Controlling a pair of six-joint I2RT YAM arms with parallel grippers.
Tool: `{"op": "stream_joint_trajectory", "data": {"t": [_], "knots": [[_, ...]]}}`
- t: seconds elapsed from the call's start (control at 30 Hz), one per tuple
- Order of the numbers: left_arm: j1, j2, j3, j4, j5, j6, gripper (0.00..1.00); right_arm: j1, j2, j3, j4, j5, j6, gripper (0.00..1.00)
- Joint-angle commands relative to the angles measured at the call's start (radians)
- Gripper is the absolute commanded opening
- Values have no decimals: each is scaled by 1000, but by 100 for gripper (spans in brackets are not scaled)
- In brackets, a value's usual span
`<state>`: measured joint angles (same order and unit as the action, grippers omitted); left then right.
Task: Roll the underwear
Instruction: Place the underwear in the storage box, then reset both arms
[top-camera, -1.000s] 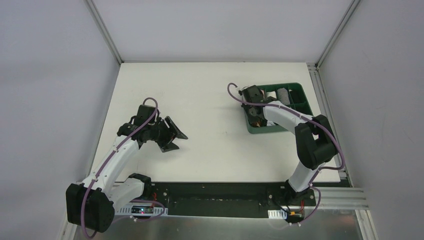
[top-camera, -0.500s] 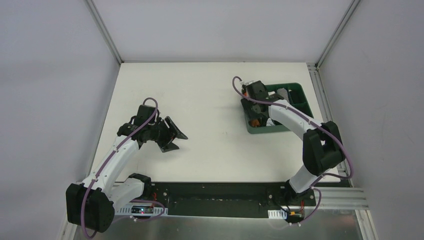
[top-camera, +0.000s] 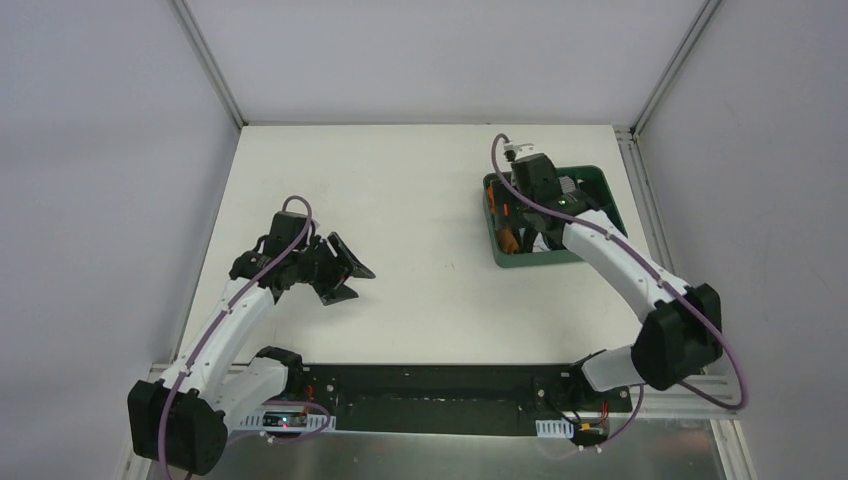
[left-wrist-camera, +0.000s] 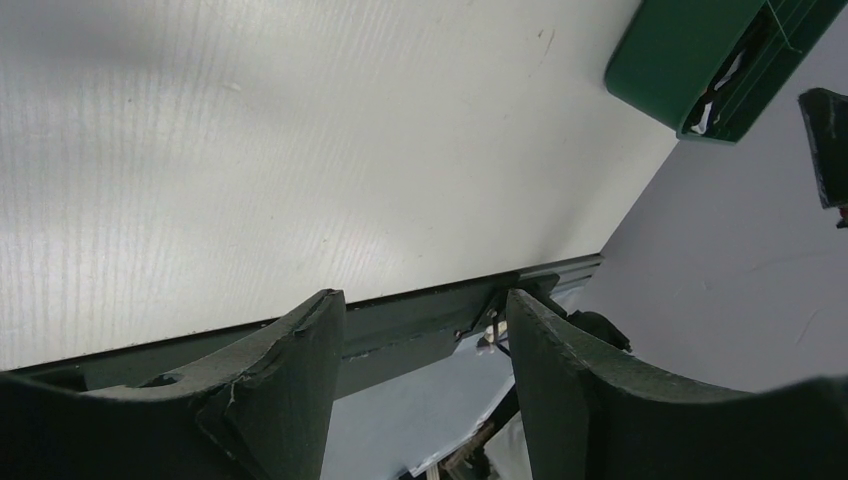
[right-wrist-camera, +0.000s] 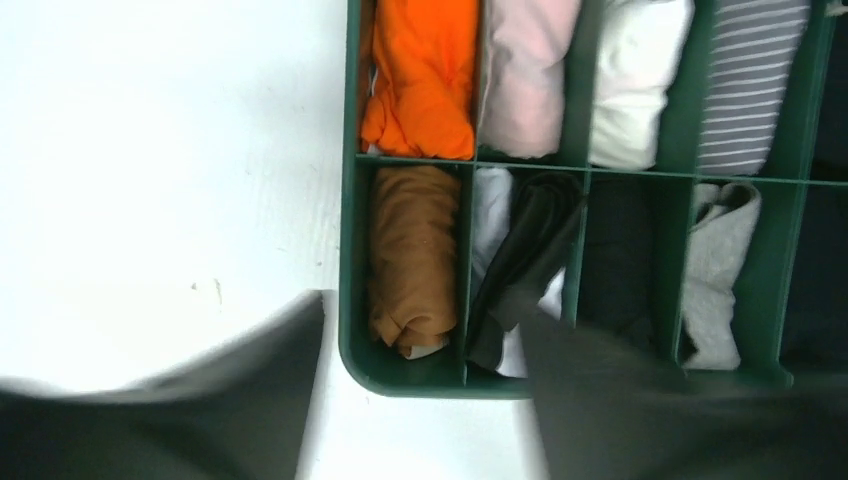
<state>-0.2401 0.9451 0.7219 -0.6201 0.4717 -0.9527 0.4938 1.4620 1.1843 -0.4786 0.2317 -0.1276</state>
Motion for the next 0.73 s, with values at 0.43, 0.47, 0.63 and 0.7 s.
{"op": "stream_joint_trajectory", "data": {"t": [0.43,0.47,0.63,0.7], "knots": [[13,-267,130,-110,-163,214,65,-5,-652,-211,-377,360,582,100],[13,-277,133,-111,-173,221,65,-5,-695,-235,-390,364,603,100],[13,-318,152,-137,-236,247,66,-4,-830,-311,-429,348,687,100],[13,-335,155,-143,-266,245,66,-4,-865,-334,-417,342,693,100]]}}
